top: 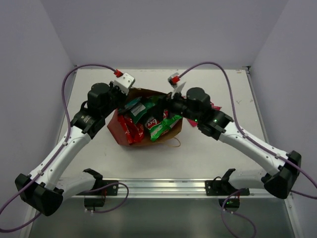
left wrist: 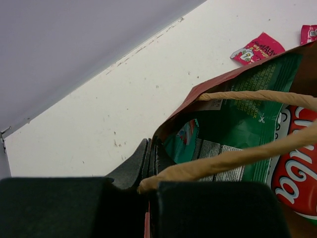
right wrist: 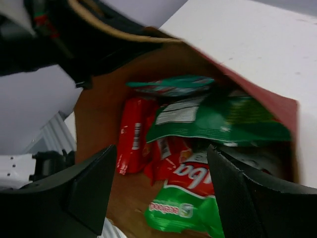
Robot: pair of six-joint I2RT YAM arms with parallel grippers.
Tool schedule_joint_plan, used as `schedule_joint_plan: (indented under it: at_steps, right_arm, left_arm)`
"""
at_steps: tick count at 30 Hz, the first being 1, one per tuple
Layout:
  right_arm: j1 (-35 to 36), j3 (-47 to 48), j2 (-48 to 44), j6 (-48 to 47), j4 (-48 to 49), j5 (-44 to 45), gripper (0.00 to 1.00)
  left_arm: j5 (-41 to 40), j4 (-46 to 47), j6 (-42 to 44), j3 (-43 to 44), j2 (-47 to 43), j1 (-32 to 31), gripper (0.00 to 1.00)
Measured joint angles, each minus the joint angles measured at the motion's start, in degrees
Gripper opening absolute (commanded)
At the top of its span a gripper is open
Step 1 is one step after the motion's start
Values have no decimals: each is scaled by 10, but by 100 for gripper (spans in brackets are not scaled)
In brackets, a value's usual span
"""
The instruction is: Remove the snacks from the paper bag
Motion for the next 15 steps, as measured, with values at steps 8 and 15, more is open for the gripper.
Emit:
schedule_joint_plan:
  at_steps: [8,15]
  right_arm:
    - [91,19,135,5,41,1,67]
    - [89,53,180,121,69,72,69]
  left_arm:
    - [-1,0,-40,-1,-1,0,0]
    - [-11,0,-90,-1,0,0,0]
